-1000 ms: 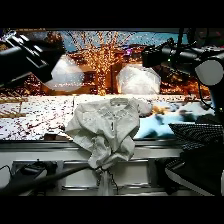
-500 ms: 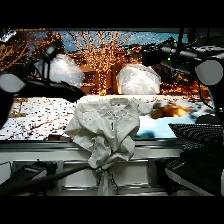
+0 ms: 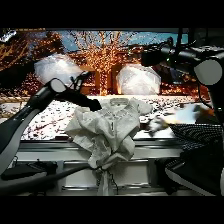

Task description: Fold the clothes and pants, and hang the long-sleeved shirts on hangers.

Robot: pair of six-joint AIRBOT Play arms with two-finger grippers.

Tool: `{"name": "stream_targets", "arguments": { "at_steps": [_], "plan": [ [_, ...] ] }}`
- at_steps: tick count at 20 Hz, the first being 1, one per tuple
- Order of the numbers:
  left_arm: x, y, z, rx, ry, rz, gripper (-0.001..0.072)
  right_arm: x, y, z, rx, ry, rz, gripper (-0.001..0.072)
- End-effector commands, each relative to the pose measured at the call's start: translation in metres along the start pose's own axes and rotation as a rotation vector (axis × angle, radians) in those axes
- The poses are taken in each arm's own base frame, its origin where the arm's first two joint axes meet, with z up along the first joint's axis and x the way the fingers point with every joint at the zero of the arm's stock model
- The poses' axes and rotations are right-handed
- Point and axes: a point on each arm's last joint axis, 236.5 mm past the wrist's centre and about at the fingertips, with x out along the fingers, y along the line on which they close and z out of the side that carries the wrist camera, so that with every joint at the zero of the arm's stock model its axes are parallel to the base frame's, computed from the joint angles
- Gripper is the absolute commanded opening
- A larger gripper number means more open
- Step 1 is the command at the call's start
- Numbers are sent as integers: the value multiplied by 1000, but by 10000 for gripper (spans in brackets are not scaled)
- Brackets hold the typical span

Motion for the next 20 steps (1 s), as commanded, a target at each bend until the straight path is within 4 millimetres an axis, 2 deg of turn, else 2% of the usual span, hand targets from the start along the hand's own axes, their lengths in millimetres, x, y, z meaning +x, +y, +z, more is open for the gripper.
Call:
{"name": "stream_targets", "arguments": {
  "at_steps": [1,2,6,10,11,14,15,16,18,19,20],
  "plan": [
    [34,-8,13,34,27,-10,655,8,-24,-21,-29,88,-78,368],
    [41,-9,17,23,30,-10,654,11,-32,-30,-16,126,-94,420],
    [63,3,18,-42,51,-2,654,12,-55,-61,23,234,-136,419],
    [73,-2,11,-58,76,-6,652,16,-60,-83,34,294,-145,419],
    [75,-5,12,-50,74,-6,625,17,-60,-85,35,300,-144,419],
    [77,-4,13,-37,64,7,275,16,-59,-87,37,303,-142,418],
    [76,-5,13,-38,66,5,172,14,-59,-87,37,303,-142,418],
    [73,-5,12,-40,78,-3,101,11,-59,-88,37,308,-144,418],
    [59,-7,12,-42,95,-21,63,5,-64,-98,34,349,-164,419],
    [48,-8,17,-40,81,-24,58,6,-65,-109,45,381,-165,419],
    [34,-11,25,-36,54,-27,13,10,-64,-123,67,416,-165,419]
  ]
}}
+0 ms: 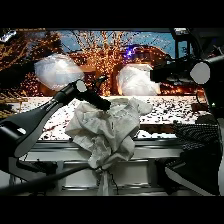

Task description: Fold the clothes and pants, and hang the long-sleeved shirts on hangers.

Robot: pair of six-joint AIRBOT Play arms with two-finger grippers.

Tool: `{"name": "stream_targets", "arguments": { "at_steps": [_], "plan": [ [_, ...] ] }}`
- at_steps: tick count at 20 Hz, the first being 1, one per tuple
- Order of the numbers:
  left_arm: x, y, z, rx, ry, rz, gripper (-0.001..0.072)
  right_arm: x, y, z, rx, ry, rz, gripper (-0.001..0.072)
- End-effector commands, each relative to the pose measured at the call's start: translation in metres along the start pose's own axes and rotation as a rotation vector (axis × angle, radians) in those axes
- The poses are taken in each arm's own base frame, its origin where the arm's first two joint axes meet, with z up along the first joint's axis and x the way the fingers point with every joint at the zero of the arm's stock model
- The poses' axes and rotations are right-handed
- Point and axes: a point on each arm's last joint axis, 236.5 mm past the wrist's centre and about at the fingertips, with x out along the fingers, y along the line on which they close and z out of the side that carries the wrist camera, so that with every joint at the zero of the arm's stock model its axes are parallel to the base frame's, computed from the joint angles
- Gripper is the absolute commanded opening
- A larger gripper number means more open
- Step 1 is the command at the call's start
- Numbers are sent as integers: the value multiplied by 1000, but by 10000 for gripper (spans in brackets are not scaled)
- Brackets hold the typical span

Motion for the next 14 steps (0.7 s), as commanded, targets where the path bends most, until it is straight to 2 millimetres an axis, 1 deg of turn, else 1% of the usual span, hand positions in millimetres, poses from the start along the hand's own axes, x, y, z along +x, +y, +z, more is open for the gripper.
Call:
{"name": "stream_targets", "arguments": {
  "at_steps": [1,2,3,4,5,6,7,8,11,14],
  "plan": [
    [-39,-9,14,10,-56,-18,13,19,9,-39,59,124,35,419],
    [-57,-17,23,13,-104,-31,13,30,29,-55,98,175,113,419],
    [-73,-27,31,25,-151,-49,13,37,59,-69,143,217,225,419],
    [-89,-40,38,53,-198,-73,13,42,87,-75,185,225,321,419],
    [-105,-52,45,76,-246,-95,13,47,110,-75,222,211,394,419],
    [-119,-62,51,84,-290,-110,13,52,125,-72,267,194,428,420],
    [-130,-70,54,94,-318,-116,13,56,137,-69,318,189,442,426],
    [-138,-76,54,106,-334,-119,13,59,148,-70,354,201,449,462],
    [-152,-93,53,129,-358,-140,13,57,173,-86,426,279,446,462],
    [-156,-102,51,142,-365,-155,13,60,177,-94,507,307,386,463]
  ]
}}
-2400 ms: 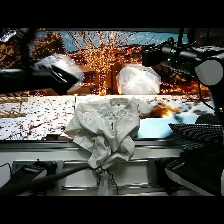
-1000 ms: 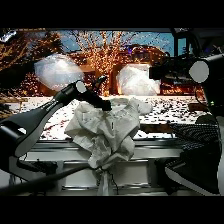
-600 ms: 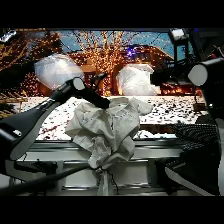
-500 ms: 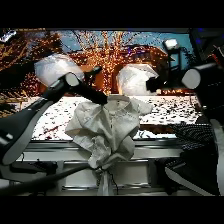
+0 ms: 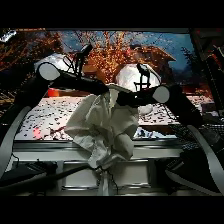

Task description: Fold the clothes and pants, and hang the long-sleeved shirts on hangers.

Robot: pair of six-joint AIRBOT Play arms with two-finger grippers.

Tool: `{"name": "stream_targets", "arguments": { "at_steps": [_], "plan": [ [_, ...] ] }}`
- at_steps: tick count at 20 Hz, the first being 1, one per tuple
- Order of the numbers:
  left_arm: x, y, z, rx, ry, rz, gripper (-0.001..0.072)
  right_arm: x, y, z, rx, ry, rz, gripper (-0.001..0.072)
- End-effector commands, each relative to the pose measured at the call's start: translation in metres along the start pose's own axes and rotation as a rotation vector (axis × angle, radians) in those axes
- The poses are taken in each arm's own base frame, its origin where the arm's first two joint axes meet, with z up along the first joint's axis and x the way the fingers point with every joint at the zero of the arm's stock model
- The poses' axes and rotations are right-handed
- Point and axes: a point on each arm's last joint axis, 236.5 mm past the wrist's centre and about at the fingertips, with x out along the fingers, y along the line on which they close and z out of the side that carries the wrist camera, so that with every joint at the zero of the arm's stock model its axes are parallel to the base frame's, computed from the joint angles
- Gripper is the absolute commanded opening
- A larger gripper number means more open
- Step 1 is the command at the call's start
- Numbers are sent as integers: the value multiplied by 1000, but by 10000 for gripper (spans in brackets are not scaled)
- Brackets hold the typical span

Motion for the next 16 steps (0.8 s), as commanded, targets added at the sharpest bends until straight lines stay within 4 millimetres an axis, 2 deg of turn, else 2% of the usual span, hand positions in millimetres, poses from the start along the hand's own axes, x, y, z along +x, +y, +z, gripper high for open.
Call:
{"name": "stream_targets", "arguments": {
  "at_steps": [1,4,7,11,16],
  "plan": [
    [-8,-19,5,13,-23,-36,13,10,6,-10,147,1,-26,463],
    [-8,-32,3,25,-19,-79,13,17,5,-5,269,-16,-31,463],
    [-8,-34,-1,29,-4,-86,13,25,9,9,369,-61,-1,464],
    [-8,-35,-3,29,7,-92,13,49,9,12,468,-76,-7,463],
    [-9,-35,-7,29,25,-95,13,73,-12,6,540,-50,-89,463]
  ]
}}
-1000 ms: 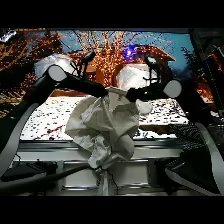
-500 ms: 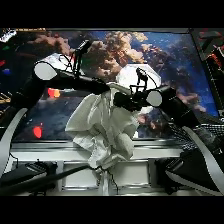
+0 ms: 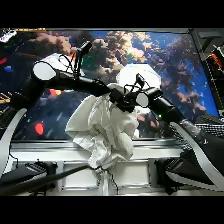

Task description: Fold the clothes and pants, and hang the long-sleeved shirts on hangers.

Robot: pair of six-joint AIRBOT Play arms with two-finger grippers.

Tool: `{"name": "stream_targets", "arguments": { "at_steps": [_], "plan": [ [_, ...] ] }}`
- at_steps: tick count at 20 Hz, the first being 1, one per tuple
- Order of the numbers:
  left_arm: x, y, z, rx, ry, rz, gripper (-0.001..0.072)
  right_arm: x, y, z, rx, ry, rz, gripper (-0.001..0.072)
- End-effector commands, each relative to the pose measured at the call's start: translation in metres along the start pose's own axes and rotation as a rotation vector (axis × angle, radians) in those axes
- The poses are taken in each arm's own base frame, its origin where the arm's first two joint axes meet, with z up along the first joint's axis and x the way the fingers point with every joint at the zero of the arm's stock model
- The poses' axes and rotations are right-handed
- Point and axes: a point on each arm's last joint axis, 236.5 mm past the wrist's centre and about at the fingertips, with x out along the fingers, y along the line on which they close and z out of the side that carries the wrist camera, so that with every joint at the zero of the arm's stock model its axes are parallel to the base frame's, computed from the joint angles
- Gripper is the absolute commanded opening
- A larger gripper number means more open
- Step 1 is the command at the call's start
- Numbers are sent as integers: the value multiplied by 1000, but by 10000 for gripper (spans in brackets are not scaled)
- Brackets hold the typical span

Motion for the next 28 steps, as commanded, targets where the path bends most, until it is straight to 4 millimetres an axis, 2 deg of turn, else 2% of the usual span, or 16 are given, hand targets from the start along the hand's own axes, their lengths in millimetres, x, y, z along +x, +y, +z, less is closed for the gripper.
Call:
{"name": "stream_targets", "arguments": {
  "at_steps": [1,3,5,6,7,9,12,17,19,23,26,28],
  "plan": [
    [-2,0,-2,-1,7,-3,12,14,-15,2,46,-2,-63,462],
    [-4,4,1,-6,0,4,13,16,-24,0,41,9,-98,442],
    [-7,11,3,-14,-9,14,13,15,-27,-1,18,12,-113,294],
    [-9,15,4,-20,-15,21,13,15,-29,-2,2,19,-121,246],
    [-12,19,7,-25,-24,28,12,14,-29,-4,-33,29,-120,133],
    [-18,29,13,-37,-52,49,12,8,-33,-9,-117,49,-139,35],
    [-28,43,21,-56,-86,77,13,-3,-41,-14,-236,74,-168,33],
    [-35,52,23,-73,-99,89,13,-40,-20,-11,-395,20,-81,30],
    [-35,52,24,-72,-102,92,12,-68,4,-9,-478,-41,14,29],
    [-44,64,43,-88,-185,123,13,-151,58,0,-644,-222,208,29],
    [-66,50,78,-156,-344,49,12,-207,97,4,-844,-356,298,28],
    [-96,35,110,-139,-495,38,11,-244,132,13,-976,-492,368,28]
  ]
}}
